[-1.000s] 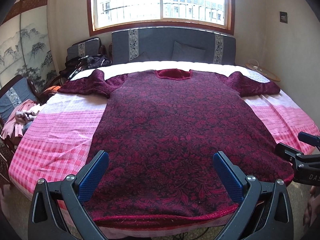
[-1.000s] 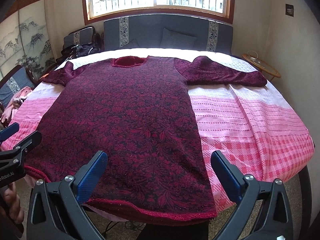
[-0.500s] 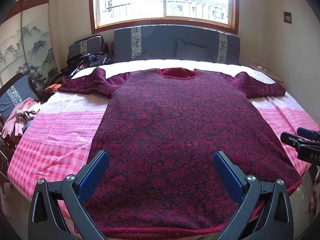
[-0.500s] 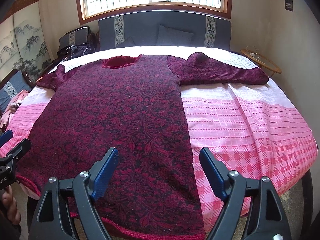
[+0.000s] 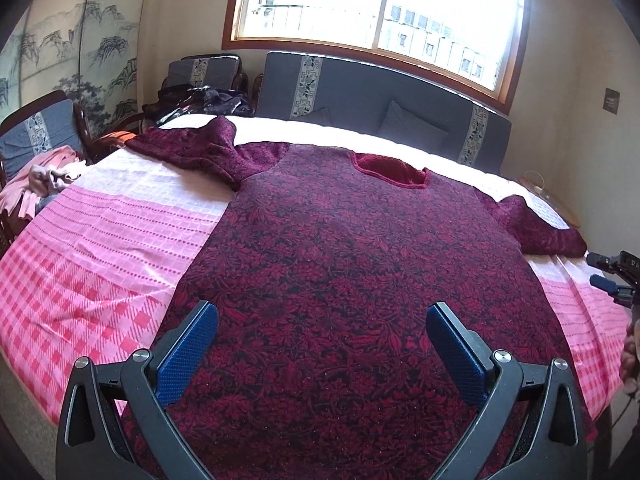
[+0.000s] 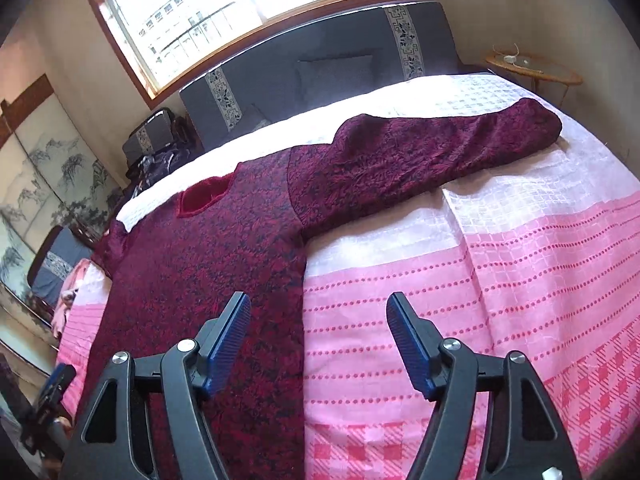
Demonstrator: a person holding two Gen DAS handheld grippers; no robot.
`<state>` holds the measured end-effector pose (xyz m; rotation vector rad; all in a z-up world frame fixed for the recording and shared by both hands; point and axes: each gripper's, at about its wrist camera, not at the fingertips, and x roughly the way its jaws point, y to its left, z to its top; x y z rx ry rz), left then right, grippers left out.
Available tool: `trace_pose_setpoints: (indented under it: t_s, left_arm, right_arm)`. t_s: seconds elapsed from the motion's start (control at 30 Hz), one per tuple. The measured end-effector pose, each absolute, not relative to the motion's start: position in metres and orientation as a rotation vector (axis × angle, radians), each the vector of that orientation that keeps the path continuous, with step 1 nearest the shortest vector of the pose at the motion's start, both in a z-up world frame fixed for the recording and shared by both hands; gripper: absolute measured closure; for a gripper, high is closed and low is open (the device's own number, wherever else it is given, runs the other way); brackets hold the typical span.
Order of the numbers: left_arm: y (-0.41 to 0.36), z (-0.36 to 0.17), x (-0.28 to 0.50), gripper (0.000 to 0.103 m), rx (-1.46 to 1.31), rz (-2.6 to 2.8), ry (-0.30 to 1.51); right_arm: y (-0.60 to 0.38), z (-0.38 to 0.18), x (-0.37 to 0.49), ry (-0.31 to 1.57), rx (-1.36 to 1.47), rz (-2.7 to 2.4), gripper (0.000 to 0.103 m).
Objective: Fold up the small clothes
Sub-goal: 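Reach the right tool to the sweater's sleeve cuff and grasp it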
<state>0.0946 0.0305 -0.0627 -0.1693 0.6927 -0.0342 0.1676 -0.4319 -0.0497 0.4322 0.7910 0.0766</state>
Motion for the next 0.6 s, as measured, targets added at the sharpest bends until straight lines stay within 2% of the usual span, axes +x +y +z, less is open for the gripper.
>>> trace_pose_setpoints:
  t_s: [0.27,0.47,0.6]
  left_arm:
    - [0.039,-0.085,0.133,0.000,-0.132,0.054,0.715]
    - [0.040,-0.101,0.150,0.000,-0.145,0.035,0.810]
    - [0.040,-0.106,0.153,0.000,-0.150,0.045,0.836]
  right_arm:
    - [-0.628,-0.101,0.244,0.736,0.951,-0.012,0.039]
    - [-0.706,-0.121,0.275,0.664,1.071,-0.123,0.039]
    - [-0.720,-0.124,0.296,0.660,1.069,-0.122,0.045]
